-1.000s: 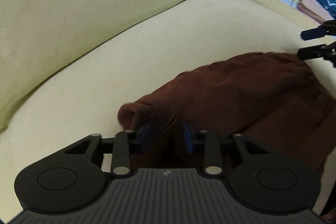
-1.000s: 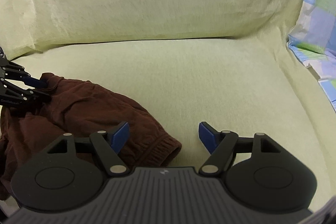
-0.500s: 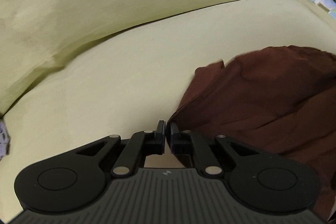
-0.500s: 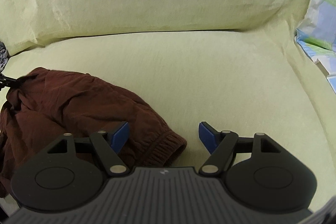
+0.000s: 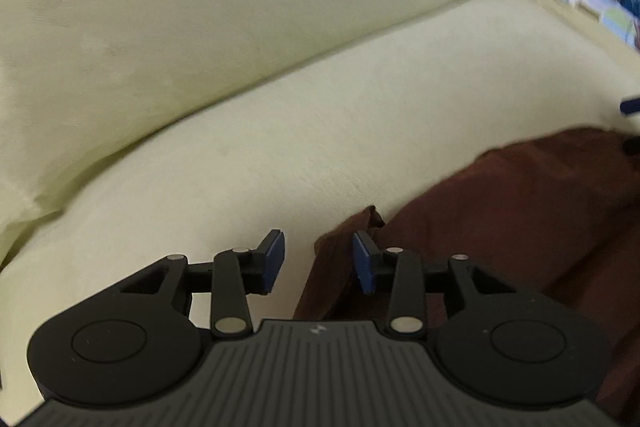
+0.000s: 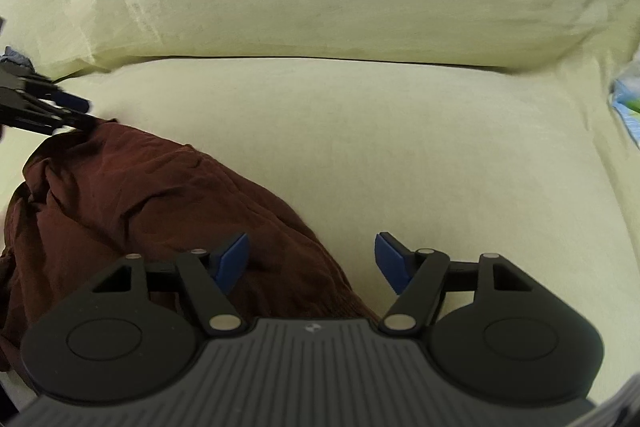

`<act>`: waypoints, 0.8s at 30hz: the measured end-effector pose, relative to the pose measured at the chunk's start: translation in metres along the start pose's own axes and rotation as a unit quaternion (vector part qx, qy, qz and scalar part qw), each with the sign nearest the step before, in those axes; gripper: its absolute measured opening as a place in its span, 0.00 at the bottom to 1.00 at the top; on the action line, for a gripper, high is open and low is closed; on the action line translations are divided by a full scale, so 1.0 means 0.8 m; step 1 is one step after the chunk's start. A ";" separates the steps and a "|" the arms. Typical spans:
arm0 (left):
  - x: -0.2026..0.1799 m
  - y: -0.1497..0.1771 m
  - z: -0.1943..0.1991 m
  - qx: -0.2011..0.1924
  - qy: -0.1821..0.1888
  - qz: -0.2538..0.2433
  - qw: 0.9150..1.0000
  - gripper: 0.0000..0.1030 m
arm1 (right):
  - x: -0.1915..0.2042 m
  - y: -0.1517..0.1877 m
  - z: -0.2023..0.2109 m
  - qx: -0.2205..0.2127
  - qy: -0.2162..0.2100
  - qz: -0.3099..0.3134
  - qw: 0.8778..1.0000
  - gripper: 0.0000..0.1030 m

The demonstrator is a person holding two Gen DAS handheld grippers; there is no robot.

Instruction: Fold clothes

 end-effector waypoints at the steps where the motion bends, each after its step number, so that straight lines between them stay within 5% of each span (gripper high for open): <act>1: -0.003 0.001 -0.003 0.003 0.009 -0.001 1.000 0.43 | 0.001 -0.001 -0.001 0.000 -0.004 0.001 1.000 0.64; 7: -0.013 0.009 0.016 -0.010 0.044 -0.021 0.999 0.47 | 0.014 -0.009 -0.009 -0.001 -0.022 0.014 1.000 0.64; 11: -0.014 0.013 0.002 0.005 0.012 -0.054 0.998 0.48 | 0.022 -0.010 -0.017 0.003 -0.026 0.021 0.999 0.64; 12: -0.015 0.014 -0.002 0.010 0.004 -0.063 0.998 0.46 | 0.023 -0.010 -0.019 0.005 -0.026 0.022 0.999 0.64; 13: -0.016 0.013 -0.002 0.010 0.002 -0.067 0.998 0.33 | 0.025 -0.009 -0.022 0.009 -0.028 0.023 0.999 0.64; 14: -0.015 0.012 0.000 0.006 0.003 -0.062 0.998 0.17 | 0.027 -0.008 -0.024 0.012 -0.029 0.024 0.999 0.64; 16: -0.002 0.007 0.008 -0.010 -0.006 -0.034 0.999 0.06 | 0.029 -0.007 -0.027 0.016 -0.028 0.027 0.999 0.64; 20: 0.044 0.000 0.030 -0.057 -0.009 0.061 0.996 0.06 | 0.030 -0.007 -0.035 0.024 -0.032 0.027 0.999 0.64; 24: 0.064 -0.001 0.047 -0.090 -0.038 0.075 0.992 0.06 | 0.027 -0.007 -0.047 0.037 -0.041 0.012 0.998 0.57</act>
Point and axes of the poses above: each gripper's, at about its wrist camera, not at the fingertips, and z roughly against the way its jaws point, x to its left, y to its underside, the point moved 7 cm from there along -z, roughly the way its jaws point, and after that the axes turned 5 degrees about z, right-handed, at the moved point
